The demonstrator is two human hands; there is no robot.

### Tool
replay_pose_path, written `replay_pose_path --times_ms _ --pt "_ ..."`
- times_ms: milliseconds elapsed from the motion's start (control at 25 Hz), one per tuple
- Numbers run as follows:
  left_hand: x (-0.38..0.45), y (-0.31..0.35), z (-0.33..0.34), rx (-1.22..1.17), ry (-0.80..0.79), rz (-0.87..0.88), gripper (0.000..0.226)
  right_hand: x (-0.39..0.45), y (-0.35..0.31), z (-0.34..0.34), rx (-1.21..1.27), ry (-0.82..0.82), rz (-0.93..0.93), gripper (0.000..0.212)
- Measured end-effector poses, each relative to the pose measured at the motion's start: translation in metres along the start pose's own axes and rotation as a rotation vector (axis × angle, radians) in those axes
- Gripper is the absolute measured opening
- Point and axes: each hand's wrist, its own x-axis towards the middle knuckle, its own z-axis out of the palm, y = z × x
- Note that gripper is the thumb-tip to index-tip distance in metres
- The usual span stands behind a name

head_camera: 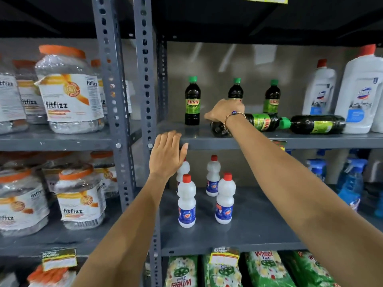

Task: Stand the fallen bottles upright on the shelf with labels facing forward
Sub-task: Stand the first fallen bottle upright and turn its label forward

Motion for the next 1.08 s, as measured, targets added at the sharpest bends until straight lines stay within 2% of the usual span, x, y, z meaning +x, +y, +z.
replay_pose_path --times_ms 160,280,360,600,720,840,960,1080 --pt "0.000 -0.002 0.002 -0.004 0.038 0.021 0.046 0.001 -0.018 -0.002 -0.234 -0.183 0.068 0.046" --pt "-0.004 -0.003 0.004 -0.009 0.065 0.039 0.043 -0.001 -0.025 0.008 -0.265 -0.193 0.119 0.047" --pt "-0.003 -0.004 0.006 -0.002 0.075 0.042 0.042 0.005 -0.014 0.010 -0.068 -0.148 0.101 0.051" --pt "-0.003 -0.003 0.006 -0.002 0.085 0.029 0.042 0.007 0.010 0.024 1.003 -0.201 0.106 0.059" --pt "-0.004 -0.002 0.007 -0.015 0.097 0.036 0.041 0.013 -0.003 0.040 1.323 -0.194 0.120 0.062" --pt "-0.003 -0.004 0.007 -0.011 0.115 0.037 0.040 0.021 -0.014 0.045 1.436 -0.130 0.016 0.060" --pt "-0.003 -0.003 0.007 0.012 0.124 0.028 0.041 0.021 -0.023 0.054 1.401 -0.099 -0.079 0.067" --pt "-0.004 -0.002 0.009 0.016 0.116 0.032 0.043 0.026 -0.026 0.065 1.297 -0.143 -0.089 0.067"
